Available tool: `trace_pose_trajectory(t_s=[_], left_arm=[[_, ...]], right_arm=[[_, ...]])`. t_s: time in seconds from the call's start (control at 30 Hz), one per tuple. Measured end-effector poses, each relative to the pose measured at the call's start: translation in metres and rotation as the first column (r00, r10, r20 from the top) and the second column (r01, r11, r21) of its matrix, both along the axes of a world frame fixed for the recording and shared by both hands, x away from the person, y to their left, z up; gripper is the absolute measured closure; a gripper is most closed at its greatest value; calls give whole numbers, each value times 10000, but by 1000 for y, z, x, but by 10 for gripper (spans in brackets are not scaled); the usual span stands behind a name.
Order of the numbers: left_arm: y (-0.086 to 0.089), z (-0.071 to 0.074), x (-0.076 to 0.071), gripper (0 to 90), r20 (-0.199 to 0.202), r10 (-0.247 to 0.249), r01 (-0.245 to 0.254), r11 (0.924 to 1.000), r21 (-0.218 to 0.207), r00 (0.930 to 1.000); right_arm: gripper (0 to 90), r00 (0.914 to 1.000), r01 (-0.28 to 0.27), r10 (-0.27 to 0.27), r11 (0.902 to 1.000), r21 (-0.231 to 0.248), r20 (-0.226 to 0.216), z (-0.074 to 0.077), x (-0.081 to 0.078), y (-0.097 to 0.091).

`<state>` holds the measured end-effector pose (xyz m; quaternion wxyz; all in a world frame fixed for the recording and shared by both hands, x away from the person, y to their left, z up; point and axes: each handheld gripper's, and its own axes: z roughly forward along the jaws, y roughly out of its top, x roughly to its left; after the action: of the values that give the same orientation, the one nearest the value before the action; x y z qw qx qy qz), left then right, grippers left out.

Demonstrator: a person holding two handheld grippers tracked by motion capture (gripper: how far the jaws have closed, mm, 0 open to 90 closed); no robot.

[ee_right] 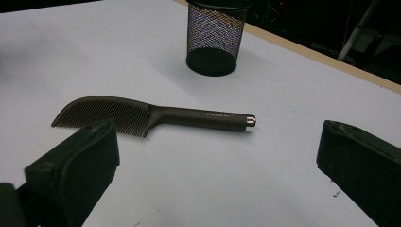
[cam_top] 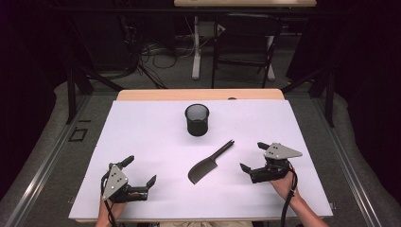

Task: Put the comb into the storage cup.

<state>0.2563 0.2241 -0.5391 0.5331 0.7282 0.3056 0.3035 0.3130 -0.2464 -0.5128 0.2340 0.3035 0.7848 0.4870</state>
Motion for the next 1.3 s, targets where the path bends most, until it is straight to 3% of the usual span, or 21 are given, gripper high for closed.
trace_pose_trajectory(t_s=[0.4, 1.3], left_arm=[[1, 0, 1, 2, -41, 14, -14, 10000, 38, 10000], [1, -1, 2, 2, -73, 23, -22, 9999, 112, 10000]], right_arm=[[0, 9994, -112, 107, 9998, -141, -330, 1, 16, 9], [0, 9985, -147, 130, 9994, -329, -532, 6, 54, 24]])
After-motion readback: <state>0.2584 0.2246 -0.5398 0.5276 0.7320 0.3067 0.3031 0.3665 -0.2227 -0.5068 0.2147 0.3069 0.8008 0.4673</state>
